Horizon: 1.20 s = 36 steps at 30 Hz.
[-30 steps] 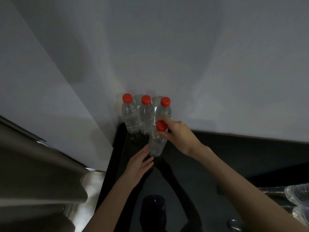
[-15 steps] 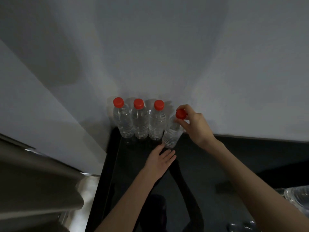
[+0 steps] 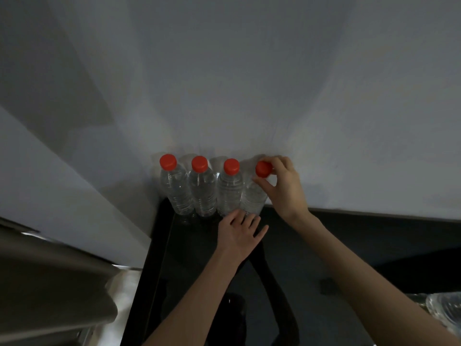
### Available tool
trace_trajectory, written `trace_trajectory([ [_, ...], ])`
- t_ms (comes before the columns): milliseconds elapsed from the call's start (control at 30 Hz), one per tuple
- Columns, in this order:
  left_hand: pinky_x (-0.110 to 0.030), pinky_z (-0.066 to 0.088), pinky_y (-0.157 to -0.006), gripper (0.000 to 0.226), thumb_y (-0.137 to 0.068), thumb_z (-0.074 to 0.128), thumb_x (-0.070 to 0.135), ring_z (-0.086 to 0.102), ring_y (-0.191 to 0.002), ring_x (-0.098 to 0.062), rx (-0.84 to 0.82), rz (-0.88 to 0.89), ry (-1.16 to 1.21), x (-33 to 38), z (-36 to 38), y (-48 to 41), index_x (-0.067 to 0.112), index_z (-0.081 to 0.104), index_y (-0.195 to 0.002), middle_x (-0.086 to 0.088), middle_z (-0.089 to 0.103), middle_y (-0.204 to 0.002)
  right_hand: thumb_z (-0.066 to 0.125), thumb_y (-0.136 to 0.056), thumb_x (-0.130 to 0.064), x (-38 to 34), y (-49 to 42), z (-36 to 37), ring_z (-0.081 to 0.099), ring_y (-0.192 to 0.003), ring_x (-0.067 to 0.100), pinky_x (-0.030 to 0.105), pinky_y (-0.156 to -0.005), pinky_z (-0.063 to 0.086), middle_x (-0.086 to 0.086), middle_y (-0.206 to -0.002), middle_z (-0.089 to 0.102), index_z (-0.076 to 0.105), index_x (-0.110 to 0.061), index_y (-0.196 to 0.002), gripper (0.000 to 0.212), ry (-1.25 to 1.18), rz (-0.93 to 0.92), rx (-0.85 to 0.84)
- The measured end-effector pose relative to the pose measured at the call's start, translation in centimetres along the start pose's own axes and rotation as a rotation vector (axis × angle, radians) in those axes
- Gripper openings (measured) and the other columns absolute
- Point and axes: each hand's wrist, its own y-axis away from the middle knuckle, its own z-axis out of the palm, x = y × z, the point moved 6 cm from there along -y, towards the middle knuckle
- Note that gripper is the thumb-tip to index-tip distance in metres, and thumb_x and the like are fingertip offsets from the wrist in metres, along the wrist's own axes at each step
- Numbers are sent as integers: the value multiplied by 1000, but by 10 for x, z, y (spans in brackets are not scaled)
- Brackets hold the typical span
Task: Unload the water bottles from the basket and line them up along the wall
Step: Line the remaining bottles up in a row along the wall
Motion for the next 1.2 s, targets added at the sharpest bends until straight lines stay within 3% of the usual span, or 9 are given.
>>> trace_trajectory([
  [100, -53, 23, -114, 57, -97, 46, 28, 26, -146, -30, 13, 6, -10, -1, 4, 4, 12, 32, -150, -17, 34, -154, 65, -89, -8, -3, 3, -1, 48, -110, 11, 20, -99, 42, 9, -127, 50, 53, -13, -131, 44, -5, -9, -51],
  [167, -52, 26, -113, 57, -96, 48, 28, 29, -144, -31, 30, 11, -26, -1, 8, 11, 12, 35, -149, -15, 36, -154, 58, -91, 1, -4, 5, -6, 46, -111, 9, 10, -96, 41, 7, -129, 50, 49, -16, -137, 50, -14, 9, -107],
  [300, -51, 28, -112, 49, -95, 51, 24, 39, -139, -30, 22, 53, -119, -2, 13, 38, 14, 44, -143, -8, 57, -137, 58, -91, 2, -9, 27, -34, 46, -115, 7, 14, -95, 41, 7, -135, 51, 43, -20, -141, 57, 12, 60, -142],
  [367, -49, 34, -109, 44, -97, 50, 23, 46, -134, -28, -40, 83, -221, -4, 19, 56, 16, 49, -140, -5, 63, -131, 59, -92, -2, -18, 44, -54, 45, -117, 4, 12, -91, 38, 4, -134, 53, 44, -22, -141, 55, 9, 40, -124],
  [600, -45, 47, -102, 38, -96, 54, 18, 61, -117, -23, -147, 238, -715, -37, 64, 116, 24, 55, -133, -1, 66, -127, 59, -94, -10, -35, 122, -148, 50, -120, 5, 23, -98, 45, -4, -129, 56, 47, -27, -138, 49, -26, 46, -32],
  [867, -34, 53, -95, 28, -97, 56, 21, 66, -110, -14, -368, 432, -1104, -139, 121, 178, 27, 59, -125, 4, 68, -121, 62, -90, -6, -7, 219, -263, 60, -114, 11, 37, -97, 52, -1, -117, 65, 57, -17, -128, 39, 103, 17, 122],
  [967, -34, 52, -96, 24, -98, 54, 20, 66, -109, -13, -415, 422, -1162, -187, 130, 190, 30, 61, -119, 5, 69, -120, 64, -89, -5, 15, 255, -301, 62, -110, 11, 33, -94, 52, -1, -116, 66, 60, -18, -123, 37, 151, 43, 158],
  [1100, -32, 52, -96, 27, -97, 55, 17, 65, -110, -11, -441, 419, -1252, -246, 131, 196, 32, 60, -119, 7, 67, -121, 64, -89, -8, 51, 295, -342, 62, -102, 4, 17, -89, 51, -3, -116, 64, 61, -20, -122, 35, 167, 85, 179],
  [1200, -28, 50, -97, 31, -96, 57, 18, 62, -110, -1, -466, 433, -1383, -282, 123, 196, 34, 57, -123, 12, 64, -123, 63, -89, -6, 76, 318, -359, 63, -102, 5, 24, -89, 54, -3, -115, 64, 62, -19, -119, 33, 135, 101, 152],
])
